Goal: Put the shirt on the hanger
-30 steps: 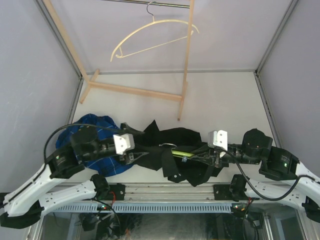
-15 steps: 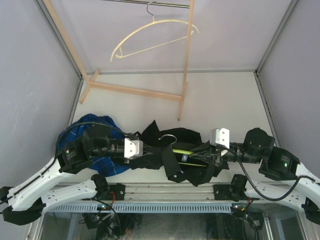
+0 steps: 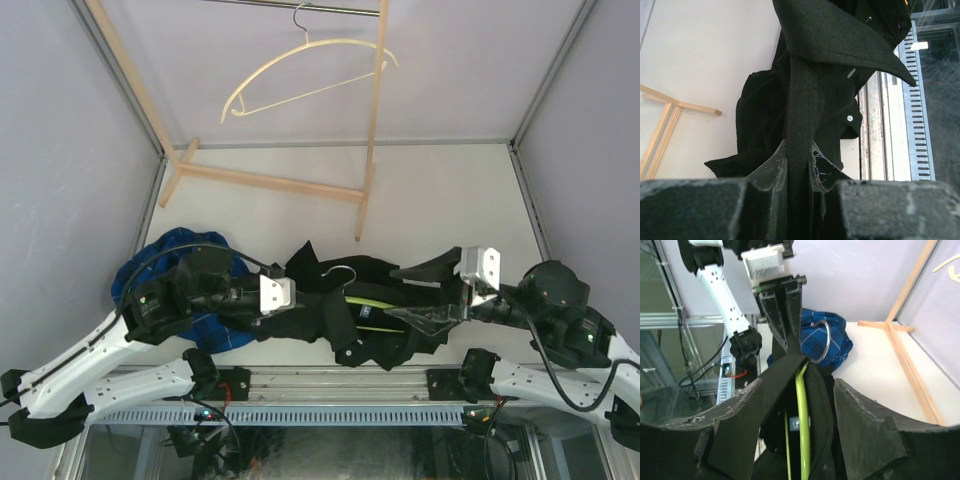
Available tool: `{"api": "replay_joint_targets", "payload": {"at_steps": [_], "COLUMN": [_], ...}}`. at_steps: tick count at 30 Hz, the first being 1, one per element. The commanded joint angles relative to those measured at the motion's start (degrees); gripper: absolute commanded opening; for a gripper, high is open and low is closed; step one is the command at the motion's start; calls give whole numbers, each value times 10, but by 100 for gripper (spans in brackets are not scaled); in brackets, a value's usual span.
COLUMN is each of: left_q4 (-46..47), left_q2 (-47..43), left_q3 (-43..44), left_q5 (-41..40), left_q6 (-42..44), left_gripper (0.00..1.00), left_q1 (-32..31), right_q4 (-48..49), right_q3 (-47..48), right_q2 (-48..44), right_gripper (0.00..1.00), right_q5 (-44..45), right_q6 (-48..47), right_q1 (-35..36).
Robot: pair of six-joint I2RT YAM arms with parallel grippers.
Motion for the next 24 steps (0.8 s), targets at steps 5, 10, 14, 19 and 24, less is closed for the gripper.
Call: {"api": "replay_joint_targets", "payload": {"at_steps": [5, 10, 14, 19, 24], "left_q4": [41, 42, 44, 59, 72], "left_q2": [-2, -6, -10, -24, -59], "left_q3": [16, 17, 15, 1, -19], "left_q5": [-2, 3, -1, -15, -56], "left_q6": [9, 10, 12, -2, -29], "left_gripper": [0, 0, 0, 6, 43], "left_q1": [3, 3, 3, 3, 3], "right_q4": [133, 151, 171, 176, 171], "right_q3": [15, 14, 14, 14, 15], "right_q2": [110, 150, 164, 166, 145], "right_gripper": [63, 61, 35, 0, 0], "right_q5": [35, 22, -19, -44, -45], "right_q6": [99, 119, 125, 112, 59], "right_q1": [3, 2, 2, 3, -1]}}
